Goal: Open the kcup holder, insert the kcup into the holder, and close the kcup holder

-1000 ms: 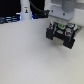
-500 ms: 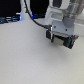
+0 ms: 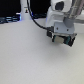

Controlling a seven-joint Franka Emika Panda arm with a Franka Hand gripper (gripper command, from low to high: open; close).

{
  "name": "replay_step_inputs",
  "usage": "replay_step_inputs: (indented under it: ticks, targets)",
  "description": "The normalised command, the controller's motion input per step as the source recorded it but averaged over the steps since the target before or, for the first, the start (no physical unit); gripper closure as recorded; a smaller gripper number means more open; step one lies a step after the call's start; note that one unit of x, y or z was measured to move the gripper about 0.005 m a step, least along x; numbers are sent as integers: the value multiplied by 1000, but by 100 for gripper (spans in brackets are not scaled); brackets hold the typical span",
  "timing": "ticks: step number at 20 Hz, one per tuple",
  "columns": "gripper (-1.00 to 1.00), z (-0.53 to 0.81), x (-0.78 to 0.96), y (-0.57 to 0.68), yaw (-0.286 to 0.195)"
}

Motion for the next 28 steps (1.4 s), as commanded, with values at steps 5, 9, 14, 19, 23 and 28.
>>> replay_step_inputs:
  ticks: [5,9,14,19,23,28]
  targets:
    - [-100,11,-374,648,73]
    - [-100,18,-443,659,68]
    - [-100,14,-530,621,68]
    - [-100,0,-560,606,56]
    - [-100,-2,-570,598,49]
    - [-100,-1,-570,598,46]
